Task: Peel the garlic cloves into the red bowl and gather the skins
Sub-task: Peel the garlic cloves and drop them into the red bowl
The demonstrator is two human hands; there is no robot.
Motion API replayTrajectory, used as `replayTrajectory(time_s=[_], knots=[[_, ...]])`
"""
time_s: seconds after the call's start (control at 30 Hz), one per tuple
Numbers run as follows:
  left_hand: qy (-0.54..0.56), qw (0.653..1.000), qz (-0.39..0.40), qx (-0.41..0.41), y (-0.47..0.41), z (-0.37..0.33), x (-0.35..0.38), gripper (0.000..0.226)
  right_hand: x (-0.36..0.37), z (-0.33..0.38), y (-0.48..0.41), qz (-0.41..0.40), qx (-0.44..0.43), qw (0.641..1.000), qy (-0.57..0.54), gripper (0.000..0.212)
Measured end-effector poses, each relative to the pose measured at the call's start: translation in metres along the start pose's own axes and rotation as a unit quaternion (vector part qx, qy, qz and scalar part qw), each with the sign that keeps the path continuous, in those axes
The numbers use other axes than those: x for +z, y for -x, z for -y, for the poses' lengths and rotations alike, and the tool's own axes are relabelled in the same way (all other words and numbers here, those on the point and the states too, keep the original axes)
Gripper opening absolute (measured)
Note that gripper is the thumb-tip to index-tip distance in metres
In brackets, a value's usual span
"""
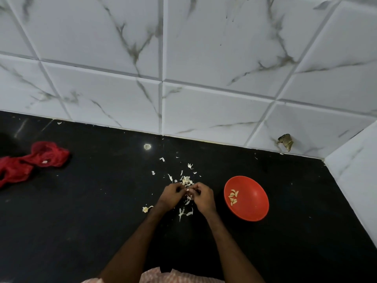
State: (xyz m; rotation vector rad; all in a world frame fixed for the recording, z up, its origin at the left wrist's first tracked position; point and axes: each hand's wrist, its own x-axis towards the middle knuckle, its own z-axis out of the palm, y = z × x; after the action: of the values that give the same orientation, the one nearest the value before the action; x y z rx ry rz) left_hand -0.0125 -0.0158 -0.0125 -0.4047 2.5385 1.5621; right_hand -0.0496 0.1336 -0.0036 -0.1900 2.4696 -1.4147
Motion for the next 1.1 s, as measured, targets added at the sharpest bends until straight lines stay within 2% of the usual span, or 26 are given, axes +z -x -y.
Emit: replayTrajectory(time_s=[0.23,0.4,0.47,0.53,0.6,0.67,0.83,0.97,1.1], knots=[[0.061,0.997,-0.002,-0.044,-0.001,-0.002,0.001,0.025,-0.001,0.007,-0.005,0.023,-0.028,0.999,0.004,0.017],[0.068,0.997,0.011,-0.038,-0.001,0.002,-0.001,0.031,0.001,0.014,-0.002,0.024,-0.032,0.998,-0.040,0.018],[0.062,0.997,-0.017,-0.042,0.001,0.005,-0.004,0.033,-0.001,0.016,0.000,0.024,-0.031,0.998,-0.045,0.016],[0.067,0.992,-0.087,-0.054,0.002,0.009,-0.010,0.033,-0.006,0.012,-0.001,0.089,-0.056,0.993,0.049,0.027],[0.107,0.978,-0.161,-0.080,0.002,0.014,-0.017,0.031,-0.006,0.006,0.002,0.209,-0.091,0.959,0.167,0.038],[0.148,0.962,-0.204,-0.103,0.001,0.020,-0.022,0.027,-0.001,0.001,0.007,0.277,-0.090,0.929,0.230,0.039],[0.146,0.962,-0.209,-0.102,0.005,0.026,-0.027,0.011,0.007,0.001,0.010,0.231,-0.108,0.923,0.288,0.021],[0.161,0.965,-0.190,-0.077,0.006,0.021,-0.029,0.007,0.001,0.001,0.008,0.143,-0.097,0.949,0.265,0.009],[0.159,0.972,-0.163,-0.059,0.007,0.011,-0.028,0.007,-0.010,0.003,0.004,0.089,-0.095,0.953,0.273,0.028]])
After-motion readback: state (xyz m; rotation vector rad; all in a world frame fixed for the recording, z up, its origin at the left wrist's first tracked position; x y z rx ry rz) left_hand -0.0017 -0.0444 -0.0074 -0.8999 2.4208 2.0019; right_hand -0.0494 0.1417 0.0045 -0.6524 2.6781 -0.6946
